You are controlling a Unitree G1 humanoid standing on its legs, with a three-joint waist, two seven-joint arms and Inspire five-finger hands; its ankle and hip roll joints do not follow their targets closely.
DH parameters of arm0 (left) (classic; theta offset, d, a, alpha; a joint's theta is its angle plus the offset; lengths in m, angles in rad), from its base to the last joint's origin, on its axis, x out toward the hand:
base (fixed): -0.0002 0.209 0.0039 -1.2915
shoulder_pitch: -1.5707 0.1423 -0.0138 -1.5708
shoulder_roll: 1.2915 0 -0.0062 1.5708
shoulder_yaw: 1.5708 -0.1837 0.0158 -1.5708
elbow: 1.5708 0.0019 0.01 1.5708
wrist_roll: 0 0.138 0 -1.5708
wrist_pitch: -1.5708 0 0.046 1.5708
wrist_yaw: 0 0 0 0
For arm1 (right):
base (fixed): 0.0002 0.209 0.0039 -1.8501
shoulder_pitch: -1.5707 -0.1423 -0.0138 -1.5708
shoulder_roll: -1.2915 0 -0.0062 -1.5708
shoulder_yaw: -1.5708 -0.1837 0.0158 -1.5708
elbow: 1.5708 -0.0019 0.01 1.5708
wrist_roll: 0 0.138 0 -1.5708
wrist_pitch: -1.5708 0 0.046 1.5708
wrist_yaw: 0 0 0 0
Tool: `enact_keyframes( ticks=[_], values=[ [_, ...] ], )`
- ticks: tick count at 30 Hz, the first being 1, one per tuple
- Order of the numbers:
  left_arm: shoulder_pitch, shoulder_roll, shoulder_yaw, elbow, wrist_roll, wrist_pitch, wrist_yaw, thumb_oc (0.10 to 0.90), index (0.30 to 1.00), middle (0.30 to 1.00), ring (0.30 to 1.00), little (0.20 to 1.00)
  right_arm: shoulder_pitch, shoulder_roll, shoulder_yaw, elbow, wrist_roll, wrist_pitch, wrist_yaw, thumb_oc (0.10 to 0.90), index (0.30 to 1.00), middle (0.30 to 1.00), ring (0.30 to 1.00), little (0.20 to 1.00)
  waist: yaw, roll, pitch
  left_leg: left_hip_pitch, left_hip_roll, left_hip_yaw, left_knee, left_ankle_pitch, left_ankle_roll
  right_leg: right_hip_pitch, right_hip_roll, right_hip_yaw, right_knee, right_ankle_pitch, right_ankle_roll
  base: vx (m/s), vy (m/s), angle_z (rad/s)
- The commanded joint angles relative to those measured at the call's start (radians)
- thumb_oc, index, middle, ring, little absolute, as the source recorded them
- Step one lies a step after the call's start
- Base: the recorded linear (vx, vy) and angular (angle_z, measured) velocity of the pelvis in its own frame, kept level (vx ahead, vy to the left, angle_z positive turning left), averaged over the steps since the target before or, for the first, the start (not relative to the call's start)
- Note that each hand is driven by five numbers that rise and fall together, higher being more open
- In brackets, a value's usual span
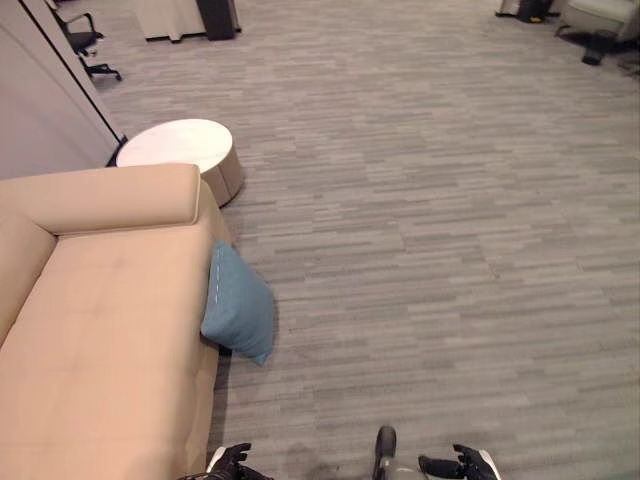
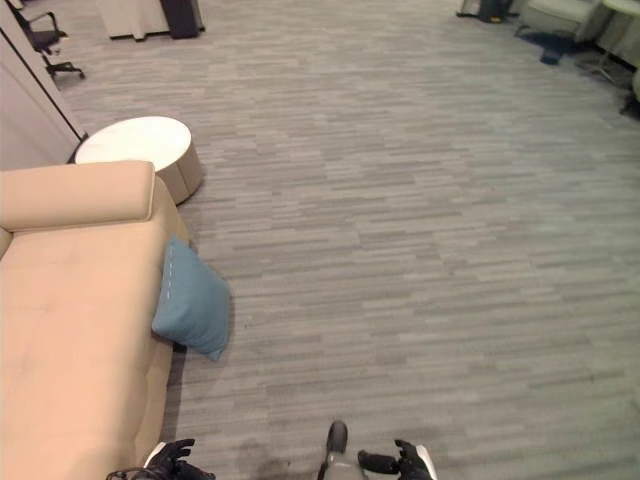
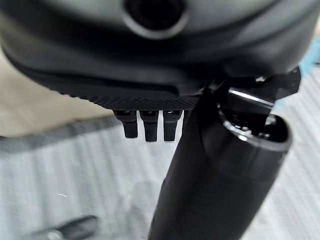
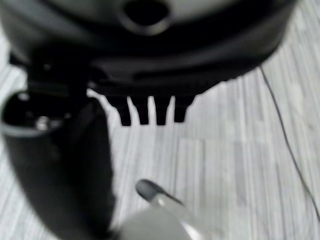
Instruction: Pick up all the scattered cushions and arrange them neatly on the sofa.
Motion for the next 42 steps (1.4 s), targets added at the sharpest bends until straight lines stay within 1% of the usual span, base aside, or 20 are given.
enact_keyframes(
  ticks=[1,4,6,7,8,12,14,19,21,22,23,24,26,30,31,32,33,36,37,42],
  values=[
    [-0.056,0.007,-0.028,-0.037,0.008,-0.03,-0.006,0.8,0.9,0.9,0.9,0.9,0.003,-0.058,0.009,-0.009,0.055,-0.023,-0.022,0.8,0.9,0.9,0.9,0.9,0.026,-0.03,0.026,-0.238,0.05,0.007,0.322,0.144,-0.048,0.082,0.006,0.026,0.019,-0.113,0.063,0.17,-0.336,0.01],
    [-0.059,0.005,-0.032,-0.051,-0.003,-0.029,-0.01,0.8,0.9,0.9,0.9,0.9,0.003,-0.069,0.004,0.001,0.061,-0.013,-0.025,0.8,0.9,0.9,0.9,0.9,0.051,-0.051,0.052,-0.327,0.07,0.065,0.464,0.141,-0.03,0.138,0.006,0.017,-0.014,-0.135,0.046,0.18,-0.22,-0.04],
    [-0.061,-0.002,-0.041,-0.052,-0.002,-0.028,-0.008,0.8,0.9,0.9,0.9,0.9,0.002,-0.07,0.003,0.007,0.066,-0.011,-0.029,0.8,0.9,0.9,0.9,0.9,0.063,-0.056,0.056,-0.391,0.055,0.092,0.429,0.109,-0.027,0.168,0.011,0.017,-0.032,-0.148,0.051,0.24,-0.091,0.15],
    [-0.062,-0.004,-0.043,-0.05,0.0,-0.028,-0.007,0.8,0.9,0.9,0.9,0.9,0.005,-0.069,0.002,0.008,0.066,-0.014,-0.032,0.8,0.9,0.9,0.9,0.9,0.068,-0.056,0.057,-0.413,0.045,0.1,0.384,0.099,-0.027,0.183,0.015,0.016,-0.04,-0.155,0.054,0.36,-0.033,0.07],
    [-0.063,-0.008,-0.044,-0.046,-0.001,-0.028,-0.003,0.8,0.9,0.9,0.9,0.9,0.015,-0.073,-0.003,0.012,0.06,-0.02,-0.043,0.8,0.9,0.9,0.9,0.9,0.077,-0.053,0.057,-0.429,0.019,0.127,0.234,0.083,-0.024,0.212,0.023,0.014,-0.058,-0.167,0.069,0.36,-0.012,-0.12],
    [-0.056,0.001,-0.041,-0.068,-0.003,-0.035,0.001,0.8,0.9,0.9,0.9,0.9,0.038,-0.071,-0.011,0.008,0.062,-0.021,-0.053,0.8,0.9,0.9,0.9,0.9,0.092,-0.023,0.043,-0.457,-0.015,0.189,-0.022,0.213,-0.033,0.273,0.081,0.019,-0.086,-0.198,0.074,0.31,0.002,0.12],
    [-0.044,0.009,-0.03,-0.074,-0.012,-0.039,0.001,0.8,0.9,0.9,0.9,0.9,0.046,-0.065,-0.005,0.006,0.055,-0.017,-0.045,0.8,0.9,0.9,0.9,0.9,0.103,-0.019,0.029,-0.447,-0.021,0.214,-0.079,0.225,-0.026,0.294,0.098,0.034,-0.078,-0.222,0.072,0.31,0.044,0.16],
    [-0.021,0.021,-0.003,-0.065,-0.025,-0.037,0.003,0.8,0.9,0.9,0.9,0.9,0.05,-0.043,0.011,0.008,0.017,-0.014,-0.04,0.8,0.9,0.9,0.9,0.9,0.116,-0.051,0.0,-0.386,-0.049,0.176,-0.085,0.19,0.017,0.289,0.071,0.047,0.054,-0.251,0.099,0.26,0.083,-0.36],
    [-0.017,0.025,0.007,-0.064,-0.028,-0.037,0.0,0.8,0.9,0.9,0.9,0.9,0.049,-0.034,0.021,0.007,-0.005,-0.014,-0.033,0.8,0.9,0.9,0.9,0.9,0.117,-0.058,-0.008,-0.356,-0.061,0.166,-0.09,0.163,0.038,0.256,0.042,0.034,0.161,-0.223,0.134,0.18,0.112,-0.15],
    [-0.017,0.025,0.007,-0.064,-0.028,-0.037,0.0,0.8,0.9,0.9,0.9,0.9,0.049,-0.034,0.021,0.007,-0.005,-0.014,-0.033,0.8,0.9,0.9,0.9,0.9,0.117,-0.058,-0.008,-0.356,-0.061,0.166,-0.09,0.163,0.038,0.256,0.042,0.035,0.161,-0.223,0.134,0.16,0.135,0.24],
    [-0.018,0.031,0.011,-0.072,-0.031,-0.035,0.0,0.8,0.9,0.9,0.9,0.9,0.04,-0.03,0.026,0.003,-0.013,-0.014,-0.028,0.8,0.9,0.9,0.9,0.9,0.11,-0.051,0.0,-0.319,-0.057,0.149,-0.099,0.144,0.056,0.189,0.011,0.023,0.321,-0.154,0.166,0.14,0.117,0.36],
    [-0.018,0.035,0.013,-0.068,-0.029,-0.036,-0.003,0.8,0.9,0.9,0.9,0.9,0.039,-0.029,0.027,0.0,-0.016,-0.016,-0.023,0.8,0.9,0.9,0.9,0.9,0.107,-0.043,0.004,-0.3,-0.055,0.137,-0.103,0.134,0.062,0.157,0.003,0.014,0.383,-0.134,0.176,0.2,0.144,0.4],
    [-0.02,0.039,0.013,-0.063,-0.036,-0.04,0.007,0.8,0.9,0.9,0.9,0.9,0.03,-0.025,0.032,-0.004,-0.014,-0.018,-0.023,0.8,0.9,0.9,0.9,0.9,0.094,-0.027,0.015,-0.261,-0.052,0.102,-0.107,0.117,0.069,0.089,-0.01,0.01,0.444,-0.124,0.163,0.18,0.055,0.69],
    [-0.025,0.039,0.008,-0.065,-0.038,-0.043,0.009,0.8,0.9,0.9,0.9,0.9,0.023,-0.022,0.045,-0.006,-0.016,-0.021,-0.022,0.8,0.9,0.9,0.9,0.9,0.076,-0.019,0.035,-0.215,-0.058,0.046,-0.112,0.097,0.065,0.045,-0.015,0.021,0.361,-0.169,0.129,0.17,-0.044,0.55],
    [-0.026,0.037,0.001,-0.054,-0.029,-0.045,0.008,0.8,0.9,0.9,0.9,0.9,0.022,-0.021,0.049,-0.007,-0.006,-0.025,-0.02,0.8,0.9,0.9,0.9,0.9,0.063,-0.025,0.045,-0.191,-0.071,0.01,-0.105,0.081,0.062,0.028,0.014,0.077,0.286,-0.18,0.12,0.13,-0.054,0.87],
    [-0.026,0.037,0.002,-0.054,-0.029,-0.045,0.008,0.8,0.9,0.9,0.9,0.9,0.021,-0.021,0.049,-0.007,-0.006,-0.025,-0.02,0.8,0.9,0.9,0.9,0.9,0.063,-0.025,0.043,-0.194,-0.07,0.009,-0.106,0.082,0.062,0.026,0.015,0.076,0.283,-0.177,0.12,0.3,-0.121,1.13],
    [-0.032,0.034,-0.008,-0.043,-0.018,-0.046,0.01,0.8,0.9,0.9,0.9,0.9,0.017,-0.023,0.055,-0.011,0.005,-0.028,-0.019,0.8,0.9,0.9,0.9,0.9,0.046,-0.032,0.048,-0.168,-0.085,-0.047,-0.107,0.068,0.056,-0.008,0.053,0.171,0.205,-0.157,0.122,0.24,-0.102,1.09],
    [-0.041,0.027,-0.016,-0.021,-0.014,-0.05,0.018,0.8,0.9,0.9,0.9,0.9,0.016,-0.027,0.064,-0.019,0.009,-0.032,-0.017,0.8,0.9,0.9,0.9,0.9,0.021,-0.031,0.051,-0.129,-0.098,-0.124,-0.127,0.06,0.046,-0.058,0.081,0.233,0.147,-0.105,0.129,0.26,-0.125,0.75],
    [-0.049,0.025,-0.025,-0.016,-0.012,-0.05,0.019,0.8,0.9,0.9,0.9,0.9,0.022,-0.03,0.063,-0.022,0.012,-0.033,-0.017,0.8,0.9,0.9,0.9,0.9,0.013,-0.04,0.048,-0.111,-0.109,-0.17,-0.131,0.053,0.035,-0.056,0.083,0.241,0.112,-0.089,0.128,0.21,-0.127,0.7],
    [-0.051,0.011,-0.017,-0.011,-0.023,-0.051,0.02,0.8,0.9,0.9,0.9,0.9,0.022,-0.031,0.063,-0.017,0.017,-0.044,-0.02,0.8,0.9,0.9,0.9,0.9,0.007,-0.044,0.022,-0.109,-0.088,-0.201,-0.099,0.025,0.001,0.011,0.063,0.198,0.038,-0.089,0.108,0.18,-0.183,1.22]
  ],
)
